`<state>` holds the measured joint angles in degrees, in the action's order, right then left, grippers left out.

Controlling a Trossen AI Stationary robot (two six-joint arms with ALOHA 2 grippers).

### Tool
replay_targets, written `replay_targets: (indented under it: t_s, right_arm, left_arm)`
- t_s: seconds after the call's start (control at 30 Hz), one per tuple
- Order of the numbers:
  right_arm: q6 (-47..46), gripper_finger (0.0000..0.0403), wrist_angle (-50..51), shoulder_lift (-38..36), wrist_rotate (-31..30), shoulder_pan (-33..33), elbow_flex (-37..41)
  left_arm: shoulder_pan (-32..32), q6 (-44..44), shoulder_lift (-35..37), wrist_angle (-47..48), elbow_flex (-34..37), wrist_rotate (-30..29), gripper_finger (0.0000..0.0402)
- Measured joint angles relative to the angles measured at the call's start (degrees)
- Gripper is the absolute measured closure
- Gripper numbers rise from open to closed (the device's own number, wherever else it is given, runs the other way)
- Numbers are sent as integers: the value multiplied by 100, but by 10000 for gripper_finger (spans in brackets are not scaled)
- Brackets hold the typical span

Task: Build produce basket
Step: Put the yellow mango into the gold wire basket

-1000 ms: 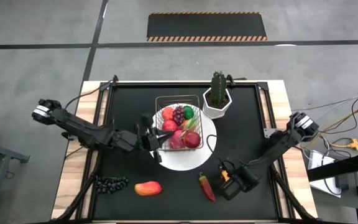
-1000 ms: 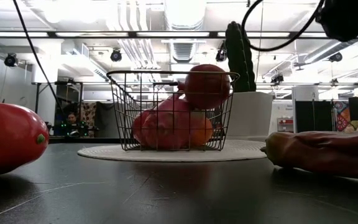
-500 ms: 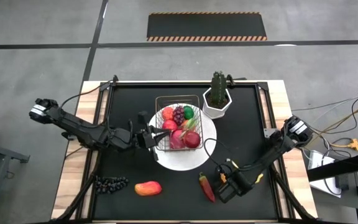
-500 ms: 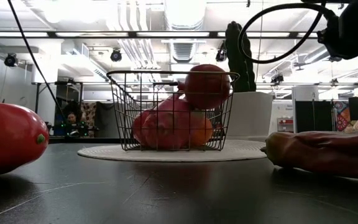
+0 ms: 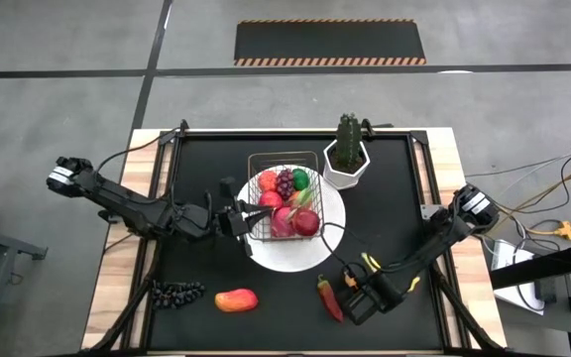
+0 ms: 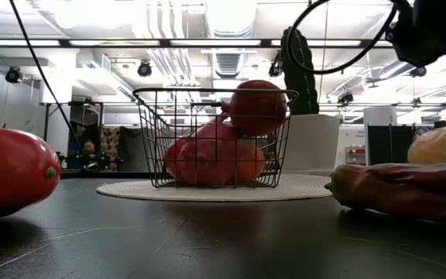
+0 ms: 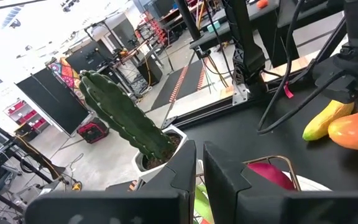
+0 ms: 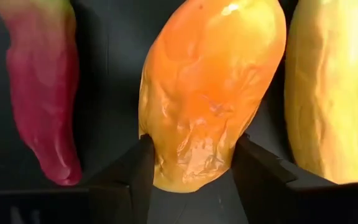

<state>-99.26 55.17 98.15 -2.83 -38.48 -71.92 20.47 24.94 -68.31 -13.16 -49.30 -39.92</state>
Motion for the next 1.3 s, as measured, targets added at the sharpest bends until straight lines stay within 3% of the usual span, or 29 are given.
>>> replay_targets:
  t_s: [0.13, 0.27, 0.53, 0.6, 0.67, 0.8, 0.93, 1.1, 1.3]
  right_arm:
    - [598, 233, 523, -165, -372, 0, -156]
    - [2079, 232, 232, -483, -1250, -4, -221]
    - [6426, 232, -1863, -770, -3693, -7, -95]
    - [7488, 232, -2701, -763, -4295, 27, 56]
    - [8519, 232, -3833, -741, -4528, 104, 260]
    - [10155, 232, -6074, -728, -4314, 337, 851]
    - [10705, 232, -7596, -747, -3804, 562, 1451]
    - [10530, 232, -7953, -761, -3574, 882, 1800]
    - [10194, 232, -7985, -761, -3013, 1150, 1898]
  left_arm:
    - [0, -54, 0, -6, 0, 42, 389]
    - [-2, -347, 0, -18, 0, 471, 389]
    - [0, -1080, -8, -205, 13, 2048, 365]
    - [2, -1131, -59, -295, 14, 2341, 346]
    - [13, -1277, -148, -409, 17, 2525, 319]
    - [50, -1740, -251, -69, 15, 2638, 246]
    - [138, -2112, -312, 157, 26, 2644, 161]
    - [297, -1852, -600, 264, 33, 2694, 86]
    - [281, -2007, -673, 305, 33, 2696, 73]
